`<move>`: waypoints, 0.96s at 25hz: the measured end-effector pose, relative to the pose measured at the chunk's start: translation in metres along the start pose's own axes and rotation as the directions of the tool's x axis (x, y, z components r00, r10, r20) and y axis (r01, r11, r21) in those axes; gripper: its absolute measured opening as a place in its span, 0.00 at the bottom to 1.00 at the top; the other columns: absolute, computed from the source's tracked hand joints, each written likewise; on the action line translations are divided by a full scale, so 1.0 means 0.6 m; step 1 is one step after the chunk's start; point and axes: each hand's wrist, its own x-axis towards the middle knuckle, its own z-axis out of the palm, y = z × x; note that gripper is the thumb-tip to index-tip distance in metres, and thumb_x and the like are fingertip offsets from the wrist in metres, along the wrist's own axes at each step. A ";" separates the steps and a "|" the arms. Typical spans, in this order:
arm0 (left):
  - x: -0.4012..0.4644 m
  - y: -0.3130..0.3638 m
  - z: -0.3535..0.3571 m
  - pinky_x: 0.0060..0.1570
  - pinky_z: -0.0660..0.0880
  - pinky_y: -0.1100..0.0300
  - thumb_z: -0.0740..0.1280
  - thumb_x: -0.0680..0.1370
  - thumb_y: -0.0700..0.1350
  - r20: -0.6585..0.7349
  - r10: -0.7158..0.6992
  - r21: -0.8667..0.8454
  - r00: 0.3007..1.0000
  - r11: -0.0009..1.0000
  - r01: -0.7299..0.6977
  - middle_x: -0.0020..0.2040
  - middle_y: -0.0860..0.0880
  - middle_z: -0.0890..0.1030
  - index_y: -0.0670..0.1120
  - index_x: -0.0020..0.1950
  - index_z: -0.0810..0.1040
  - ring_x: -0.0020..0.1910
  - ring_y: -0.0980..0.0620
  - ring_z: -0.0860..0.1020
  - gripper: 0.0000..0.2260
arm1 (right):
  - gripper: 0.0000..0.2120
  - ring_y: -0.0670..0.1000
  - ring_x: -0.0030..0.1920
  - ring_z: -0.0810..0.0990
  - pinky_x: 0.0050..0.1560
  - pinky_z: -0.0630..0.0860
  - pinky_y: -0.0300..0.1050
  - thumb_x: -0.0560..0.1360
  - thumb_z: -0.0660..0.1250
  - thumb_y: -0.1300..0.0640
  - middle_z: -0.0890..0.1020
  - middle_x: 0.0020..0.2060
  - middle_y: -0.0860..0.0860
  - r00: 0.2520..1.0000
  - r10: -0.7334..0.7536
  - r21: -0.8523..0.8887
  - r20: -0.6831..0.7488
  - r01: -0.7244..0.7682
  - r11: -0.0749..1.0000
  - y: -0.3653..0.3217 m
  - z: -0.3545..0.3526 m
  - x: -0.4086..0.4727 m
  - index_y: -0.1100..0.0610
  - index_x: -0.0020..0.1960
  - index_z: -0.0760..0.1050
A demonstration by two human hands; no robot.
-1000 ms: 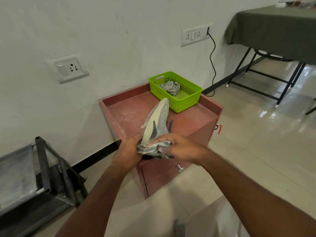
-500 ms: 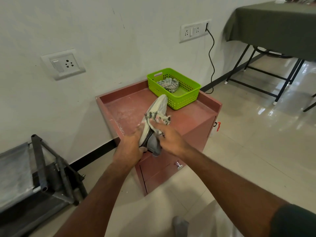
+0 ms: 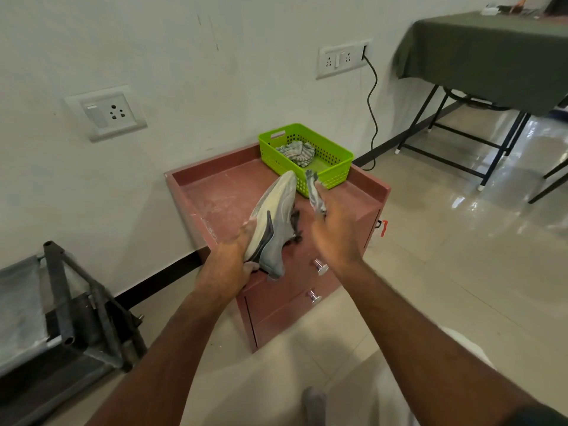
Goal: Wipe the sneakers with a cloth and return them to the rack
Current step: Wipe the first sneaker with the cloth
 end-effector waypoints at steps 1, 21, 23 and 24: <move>0.000 0.001 0.000 0.62 0.76 0.45 0.77 0.73 0.45 0.002 0.005 0.004 1.000 1.000 -0.005 0.72 0.44 0.75 0.58 0.81 0.50 0.63 0.42 0.77 0.46 | 0.24 0.51 0.70 0.71 0.68 0.69 0.43 0.79 0.58 0.65 0.74 0.70 0.51 0.996 -0.032 -0.046 0.083 0.036 0.998 0.007 0.014 0.010 0.53 0.74 0.69; 0.003 0.002 -0.009 0.65 0.74 0.52 0.79 0.70 0.43 -0.046 0.004 -0.044 0.999 0.999 -0.006 0.74 0.45 0.73 0.54 0.80 0.60 0.62 0.43 0.79 0.44 | 0.21 0.60 0.59 0.79 0.59 0.77 0.55 0.76 0.59 0.65 0.80 0.60 0.59 0.887 -0.006 -0.255 0.462 0.140 0.957 -0.003 0.058 -0.065 0.54 0.68 0.73; 0.001 0.002 -0.011 0.65 0.74 0.52 0.79 0.70 0.43 -0.044 -0.004 -0.050 0.999 0.999 0.001 0.70 0.43 0.77 0.55 0.80 0.61 0.61 0.43 0.80 0.43 | 0.14 0.56 0.47 0.81 0.50 0.78 0.52 0.78 0.60 0.65 0.82 0.50 0.59 0.829 0.006 -0.116 0.560 0.071 0.991 -0.013 0.032 -0.080 0.56 0.59 0.79; 0.001 0.004 -0.011 0.65 0.75 0.52 0.79 0.70 0.43 -0.046 -0.010 -0.059 0.999 0.998 0.007 0.68 0.43 0.78 0.56 0.80 0.61 0.61 0.43 0.80 0.43 | 0.11 0.54 0.39 0.77 0.45 0.75 0.53 0.78 0.59 0.66 0.80 0.41 0.60 0.819 0.038 0.015 0.573 -0.057 0.998 -0.020 0.022 -0.064 0.59 0.50 0.80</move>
